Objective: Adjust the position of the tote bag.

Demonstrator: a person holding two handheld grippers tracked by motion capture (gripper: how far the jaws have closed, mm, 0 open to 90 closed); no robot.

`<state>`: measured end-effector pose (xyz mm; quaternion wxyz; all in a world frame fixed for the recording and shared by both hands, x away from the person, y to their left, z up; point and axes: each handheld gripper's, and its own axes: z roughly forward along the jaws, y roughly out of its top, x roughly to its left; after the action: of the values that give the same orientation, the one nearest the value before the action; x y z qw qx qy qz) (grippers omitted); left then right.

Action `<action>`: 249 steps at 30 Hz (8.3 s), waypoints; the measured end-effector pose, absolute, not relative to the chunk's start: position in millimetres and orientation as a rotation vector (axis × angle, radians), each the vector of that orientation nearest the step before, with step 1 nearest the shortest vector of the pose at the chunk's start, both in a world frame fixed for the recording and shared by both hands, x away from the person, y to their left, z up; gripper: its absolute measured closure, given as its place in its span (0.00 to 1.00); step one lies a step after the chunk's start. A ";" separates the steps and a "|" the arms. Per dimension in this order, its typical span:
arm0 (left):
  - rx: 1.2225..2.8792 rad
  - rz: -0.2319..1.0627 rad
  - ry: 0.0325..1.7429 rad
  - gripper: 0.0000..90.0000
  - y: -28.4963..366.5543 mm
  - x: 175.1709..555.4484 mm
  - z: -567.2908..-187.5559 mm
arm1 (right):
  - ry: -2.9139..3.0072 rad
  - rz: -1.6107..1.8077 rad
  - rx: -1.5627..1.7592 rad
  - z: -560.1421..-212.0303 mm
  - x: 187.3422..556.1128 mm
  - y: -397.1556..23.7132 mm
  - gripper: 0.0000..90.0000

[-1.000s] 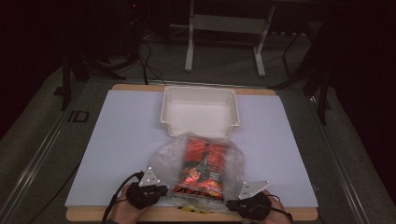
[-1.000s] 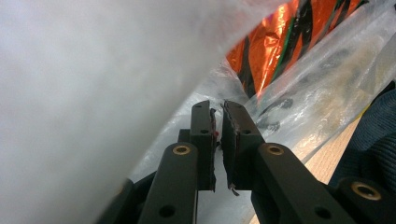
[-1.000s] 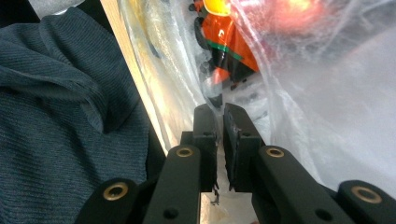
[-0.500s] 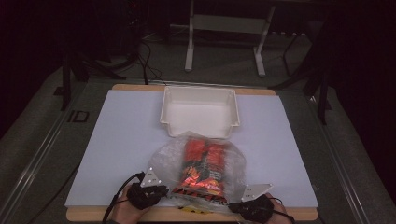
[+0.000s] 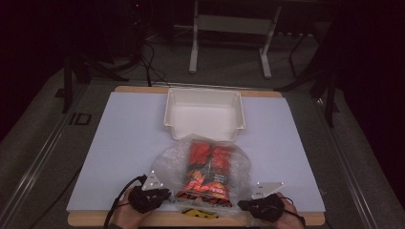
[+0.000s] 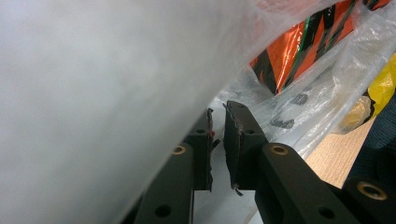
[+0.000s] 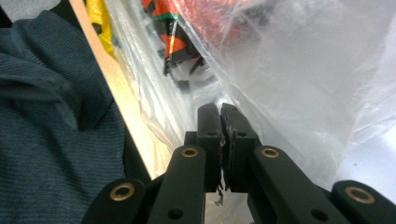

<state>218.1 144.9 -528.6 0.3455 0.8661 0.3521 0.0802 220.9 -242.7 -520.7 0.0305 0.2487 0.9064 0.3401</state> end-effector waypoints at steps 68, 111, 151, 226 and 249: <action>2.231 0.475 0.958 0.85 155.5 236.9 -530.2 | 2.502 0.950 1.001 -521.3 259.4 -261.2 1.00; 2.068 0.590 0.857 0.63 140.6 252.5 -480.5 | 2.407 1.170 0.933 -481.0 259.4 -262.0 0.62; 1.985 0.613 0.984 0.63 138.6 284.7 -483.0 | 2.337 1.136 0.970 -491.8 258.5 -223.5 0.53; 2.047 0.537 0.855 0.95 110.0 287.1 -476.3 | 2.396 1.155 0.910 -491.5 277.3 -212.5 0.44; 1.835 0.493 1.096 1.00 162.9 315.5 -458.2 | 2.328 0.952 1.027 -494.6 274.5 -243.2 1.00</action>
<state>315.5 162.9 -458.2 0.4566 0.7442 0.4446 0.1999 274.5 -243.2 -494.6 0.2109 0.3694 0.8377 0.3425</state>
